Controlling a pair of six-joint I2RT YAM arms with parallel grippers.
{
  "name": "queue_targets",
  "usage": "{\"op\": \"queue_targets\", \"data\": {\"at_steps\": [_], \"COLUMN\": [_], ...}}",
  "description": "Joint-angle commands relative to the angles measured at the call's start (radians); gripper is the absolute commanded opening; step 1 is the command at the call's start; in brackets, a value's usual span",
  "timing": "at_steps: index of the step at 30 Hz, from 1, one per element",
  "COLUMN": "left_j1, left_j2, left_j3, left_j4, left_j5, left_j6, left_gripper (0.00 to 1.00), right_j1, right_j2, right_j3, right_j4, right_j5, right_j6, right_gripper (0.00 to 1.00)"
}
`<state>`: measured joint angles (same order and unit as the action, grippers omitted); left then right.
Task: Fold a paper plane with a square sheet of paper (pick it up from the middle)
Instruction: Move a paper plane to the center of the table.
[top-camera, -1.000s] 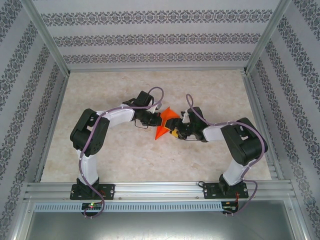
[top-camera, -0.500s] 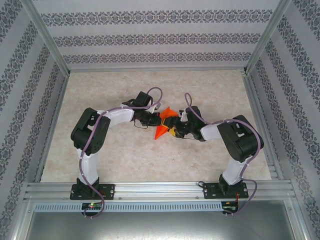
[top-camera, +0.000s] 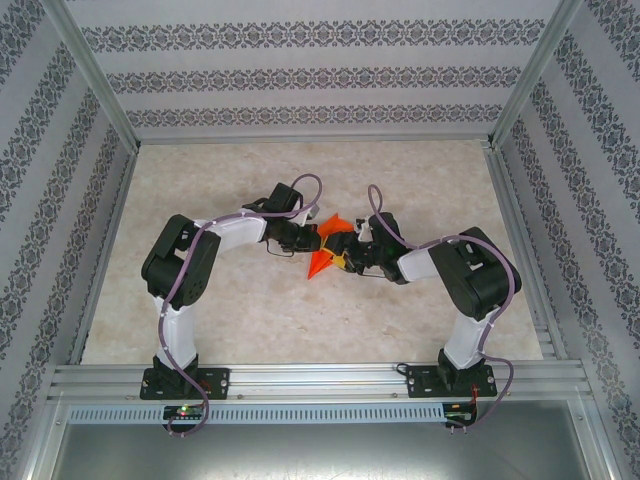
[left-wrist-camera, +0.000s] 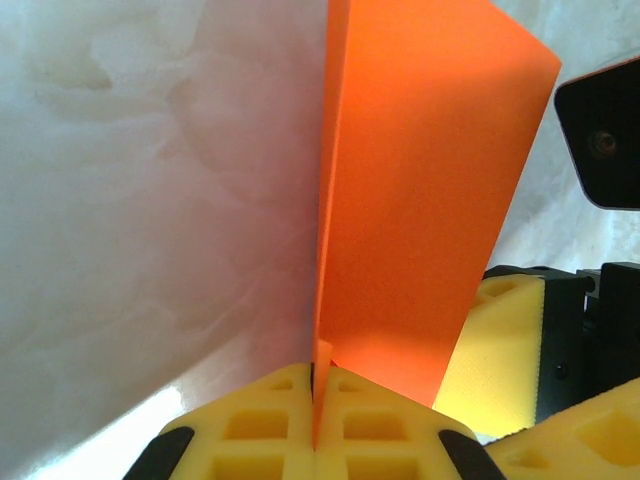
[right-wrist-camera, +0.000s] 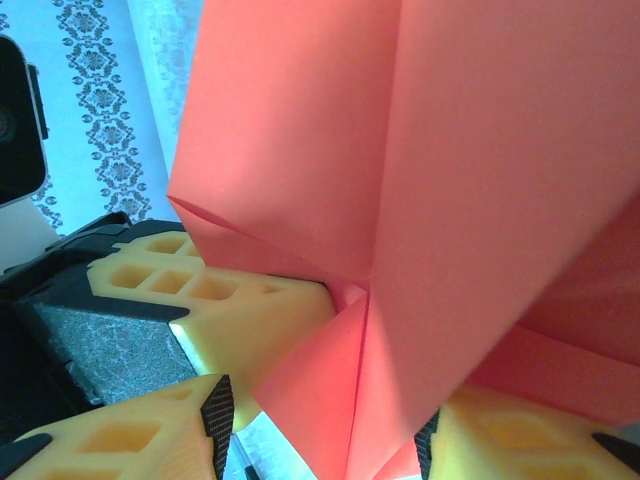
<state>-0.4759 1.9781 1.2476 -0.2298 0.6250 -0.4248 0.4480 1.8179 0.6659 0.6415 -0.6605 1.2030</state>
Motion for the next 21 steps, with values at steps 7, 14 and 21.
{"op": "queue_targets", "data": {"at_steps": [7, 14, 21], "left_j1": [0.008, 0.019, 0.035], "left_j2": [-0.004, -0.005, -0.017], "left_j3": [-0.014, -0.027, -0.037], "left_j4": [0.071, 0.130, 0.160], "left_j5": [0.075, 0.129, 0.147], "left_j6": [-0.068, -0.142, -0.186], "left_gripper": [0.05, 0.05, 0.04], "right_j1": [0.025, 0.031, 0.032], "right_j2": [0.011, -0.009, -0.042], "right_j3": [0.024, 0.012, 0.007], "right_j4": [-0.009, -0.033, -0.096], "right_j5": [-0.002, 0.003, 0.009], "right_j6": [-0.019, -0.039, -0.079], "right_gripper": [0.44, 0.37, 0.35]}}
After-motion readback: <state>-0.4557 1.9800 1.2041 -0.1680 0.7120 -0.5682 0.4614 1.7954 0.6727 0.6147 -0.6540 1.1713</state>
